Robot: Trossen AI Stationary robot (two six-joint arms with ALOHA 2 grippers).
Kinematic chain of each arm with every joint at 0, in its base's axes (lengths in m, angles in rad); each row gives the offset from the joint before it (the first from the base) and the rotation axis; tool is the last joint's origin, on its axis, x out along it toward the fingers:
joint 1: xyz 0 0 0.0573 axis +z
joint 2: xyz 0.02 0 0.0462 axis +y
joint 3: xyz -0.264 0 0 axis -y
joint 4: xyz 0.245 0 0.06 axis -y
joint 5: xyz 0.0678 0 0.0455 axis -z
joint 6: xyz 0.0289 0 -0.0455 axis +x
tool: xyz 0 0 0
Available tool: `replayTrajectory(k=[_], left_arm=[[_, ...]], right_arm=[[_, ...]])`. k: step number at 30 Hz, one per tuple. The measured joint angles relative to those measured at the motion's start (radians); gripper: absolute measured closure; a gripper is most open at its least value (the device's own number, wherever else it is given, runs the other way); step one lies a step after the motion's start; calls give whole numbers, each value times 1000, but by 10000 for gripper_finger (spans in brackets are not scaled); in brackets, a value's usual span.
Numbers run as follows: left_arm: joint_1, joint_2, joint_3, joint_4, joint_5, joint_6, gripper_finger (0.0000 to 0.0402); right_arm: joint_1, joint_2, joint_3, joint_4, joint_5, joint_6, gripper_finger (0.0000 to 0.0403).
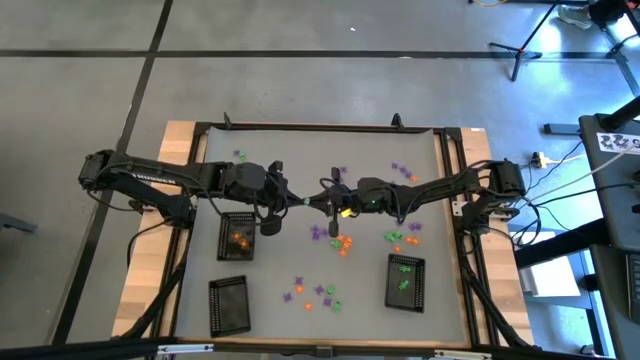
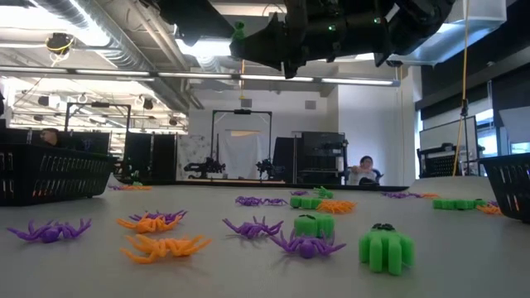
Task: Sort Halloween decoration
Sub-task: Put the green skeleton toy into the bottom right black basket
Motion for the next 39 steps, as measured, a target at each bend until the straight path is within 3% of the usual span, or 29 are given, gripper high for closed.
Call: replayTrajectory(k=[7,18,24,32,39], left_arm=[[0,0,0,0,-1,-22,386],[0,0,0,-2,-58,-5,270],[0,-37,0,-39,-149,14,227],[0,-118,1,-135,-281,-25,208],[0,-98,-22,-200,-291,-83,208]], right_arm=[[0,0,0,0,0,-1,399],[0,0,0,0,10,-1,403],[0,-10,0,-39,45,-2,403],[0,-66,-1,-183,102,-22,403],[-2,-142,0,-418,201,-21,403]])
